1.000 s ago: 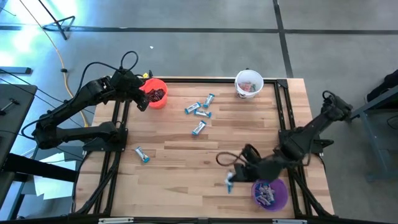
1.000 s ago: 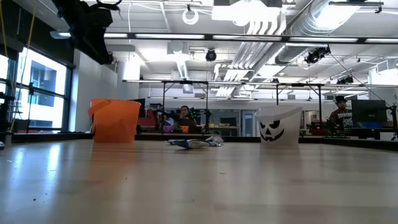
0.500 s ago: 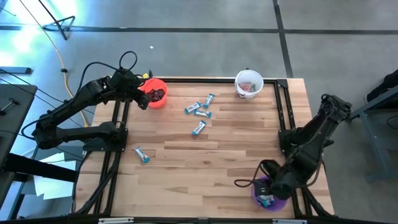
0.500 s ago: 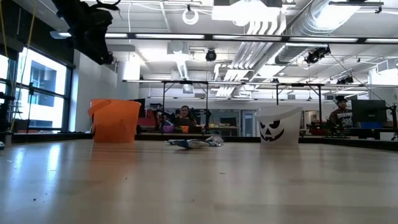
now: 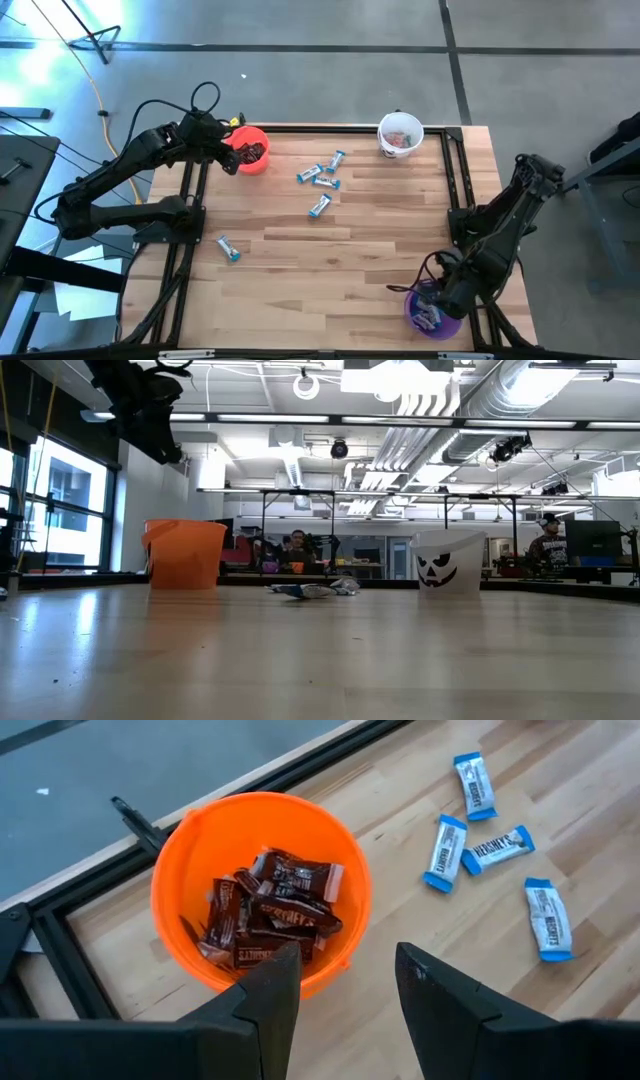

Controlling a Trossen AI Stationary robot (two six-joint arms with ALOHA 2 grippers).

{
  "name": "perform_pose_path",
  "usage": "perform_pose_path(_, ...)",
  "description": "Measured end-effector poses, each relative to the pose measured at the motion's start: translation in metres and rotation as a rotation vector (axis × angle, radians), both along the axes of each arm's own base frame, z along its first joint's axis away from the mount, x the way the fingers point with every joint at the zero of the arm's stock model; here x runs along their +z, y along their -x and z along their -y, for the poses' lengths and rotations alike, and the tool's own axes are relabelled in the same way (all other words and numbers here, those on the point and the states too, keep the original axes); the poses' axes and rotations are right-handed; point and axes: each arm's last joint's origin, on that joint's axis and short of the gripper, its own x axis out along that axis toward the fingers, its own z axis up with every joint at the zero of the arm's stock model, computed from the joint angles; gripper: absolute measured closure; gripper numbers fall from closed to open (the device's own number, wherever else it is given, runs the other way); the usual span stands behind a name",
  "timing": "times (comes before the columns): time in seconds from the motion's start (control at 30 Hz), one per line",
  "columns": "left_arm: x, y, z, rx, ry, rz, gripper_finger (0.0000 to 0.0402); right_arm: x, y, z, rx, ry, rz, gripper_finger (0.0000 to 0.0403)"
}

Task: Sort candy
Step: Put the white chocolate into the violet bucket

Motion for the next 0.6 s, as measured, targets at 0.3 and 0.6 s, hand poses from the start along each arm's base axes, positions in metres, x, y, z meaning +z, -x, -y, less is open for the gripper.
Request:
perform_pose_path(0.3,0.000,0.000,0.000,0.001,-0.002,-0.001,0.0249,-0.007,-0.007,-0.009,0.072,-0.019,0.034,0.0357)
perform_pose_path(0.6,0.000,0.000,0.000,0.001,-0.002,-0.001,0.0249,-0.006,-0.010,-0.011,0.104,-0.040,0.073,0.0247)
